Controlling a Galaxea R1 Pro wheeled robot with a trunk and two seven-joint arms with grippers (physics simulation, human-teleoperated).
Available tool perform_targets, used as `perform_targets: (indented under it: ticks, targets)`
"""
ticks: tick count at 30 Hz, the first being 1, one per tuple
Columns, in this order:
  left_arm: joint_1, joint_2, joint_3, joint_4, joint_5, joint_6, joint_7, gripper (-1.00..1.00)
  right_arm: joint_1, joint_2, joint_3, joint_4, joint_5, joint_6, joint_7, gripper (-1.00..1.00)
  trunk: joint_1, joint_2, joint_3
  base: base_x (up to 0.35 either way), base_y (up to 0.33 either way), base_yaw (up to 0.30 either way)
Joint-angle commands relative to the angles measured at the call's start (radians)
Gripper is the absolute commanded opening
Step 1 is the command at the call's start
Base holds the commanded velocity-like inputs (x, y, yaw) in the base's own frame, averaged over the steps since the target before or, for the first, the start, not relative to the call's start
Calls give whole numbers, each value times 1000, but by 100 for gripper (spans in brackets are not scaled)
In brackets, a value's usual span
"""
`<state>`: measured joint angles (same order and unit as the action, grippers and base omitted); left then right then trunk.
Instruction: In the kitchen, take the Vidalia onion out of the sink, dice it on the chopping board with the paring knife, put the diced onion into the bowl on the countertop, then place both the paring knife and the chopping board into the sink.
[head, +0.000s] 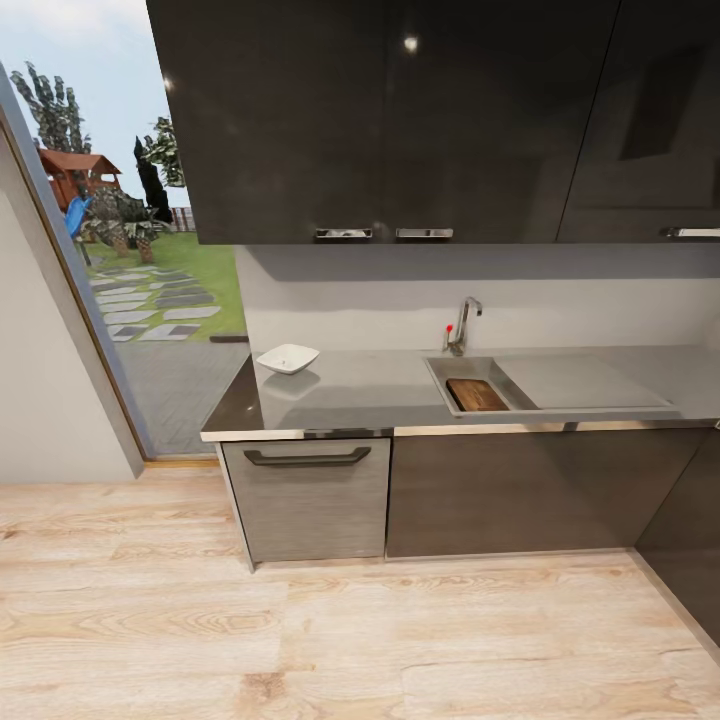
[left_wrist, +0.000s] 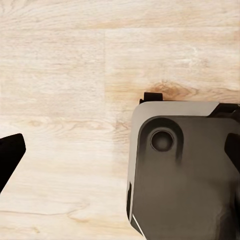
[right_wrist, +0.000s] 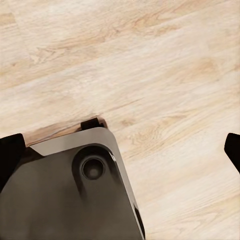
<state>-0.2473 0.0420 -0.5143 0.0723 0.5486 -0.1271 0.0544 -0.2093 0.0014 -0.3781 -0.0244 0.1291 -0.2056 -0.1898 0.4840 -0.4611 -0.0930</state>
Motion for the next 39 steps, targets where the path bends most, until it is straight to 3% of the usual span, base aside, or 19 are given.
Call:
perform_targets:
  ticks: [1,39]
  targets:
    - [-1,-1,-6,3,2,-5,1,100,-1,0,-8,1,10,-3,-3,100,0,-2,-2,0,0,0]
    - [-1,-1,-6,3,2,-5,1,100,-1,0,-8,0,10,-3,-3,100,0,-2,-2,0,0,0]
